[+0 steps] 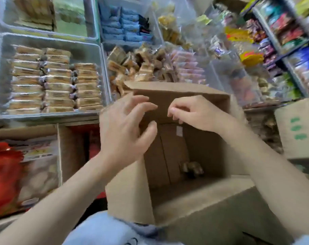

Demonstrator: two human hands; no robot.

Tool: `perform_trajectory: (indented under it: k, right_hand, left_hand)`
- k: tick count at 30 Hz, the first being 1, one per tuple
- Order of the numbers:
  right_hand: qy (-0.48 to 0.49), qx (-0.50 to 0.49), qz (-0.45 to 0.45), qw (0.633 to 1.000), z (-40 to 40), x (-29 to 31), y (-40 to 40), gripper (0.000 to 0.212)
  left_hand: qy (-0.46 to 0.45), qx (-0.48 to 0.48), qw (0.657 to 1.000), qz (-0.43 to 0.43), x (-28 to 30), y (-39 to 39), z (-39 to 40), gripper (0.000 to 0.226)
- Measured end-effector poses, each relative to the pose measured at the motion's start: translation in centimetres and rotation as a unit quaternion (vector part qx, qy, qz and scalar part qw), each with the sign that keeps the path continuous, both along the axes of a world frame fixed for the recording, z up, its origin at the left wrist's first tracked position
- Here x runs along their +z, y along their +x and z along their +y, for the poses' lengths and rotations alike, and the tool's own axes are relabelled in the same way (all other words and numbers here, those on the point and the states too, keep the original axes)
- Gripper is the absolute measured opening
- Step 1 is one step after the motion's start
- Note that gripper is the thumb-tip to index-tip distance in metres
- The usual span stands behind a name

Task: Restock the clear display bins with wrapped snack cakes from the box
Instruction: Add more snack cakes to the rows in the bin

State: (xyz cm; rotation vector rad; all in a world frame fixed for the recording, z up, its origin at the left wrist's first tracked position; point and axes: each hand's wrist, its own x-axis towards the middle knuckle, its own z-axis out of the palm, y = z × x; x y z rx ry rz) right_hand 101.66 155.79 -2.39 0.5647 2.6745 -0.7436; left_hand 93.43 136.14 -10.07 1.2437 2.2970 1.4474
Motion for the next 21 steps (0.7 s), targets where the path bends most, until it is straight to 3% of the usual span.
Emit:
perform_trajectory:
  k: [4, 7, 9, 15, 18, 21]
  right_hand:
    - [0.017, -0.006, -0.085, 0.996, 3.4, -6.9, 4.8, 0.019]
    - [0.048, 0.043, -0.236, 0.97, 5.5, -13.6, 6.8, 0.028]
    - [0.074, 0.064, -0.352, 0.931, 6.6, -17.3, 8.3, 0.031]
    - [0.137, 0.155, -0.571, 0.794, 9.2, -24.0, 12.8, 0.038]
    - [0.109, 0.164, -0.6, 0.776, 9.3, -25.4, 13.0, 0.041]
    - [0.127, 0.19, -0.577, 0.785, 9.0, -27.0, 13.9, 0.041]
  left_hand:
    - [-0.145, -0.095, 0.973, 0.15, -1.2, 5.3, 3.4, 0.029]
    - [-0.256, -0.126, 0.933, 0.22, -3.1, 5.9, 4.0, 0.038]
    - [-0.244, -0.104, 0.942, 0.206, -3.2, 5.9, 4.3, 0.036]
    - [-0.215, -0.017, 0.958, 0.191, -3.1, 6.0, 4.3, 0.027]
    - [-0.21, 0.003, 0.96, 0.187, -3.2, 6.1, 4.7, 0.028]
    - [-0.21, 0.007, 0.961, 0.179, -3.4, 6.2, 5.2, 0.031]
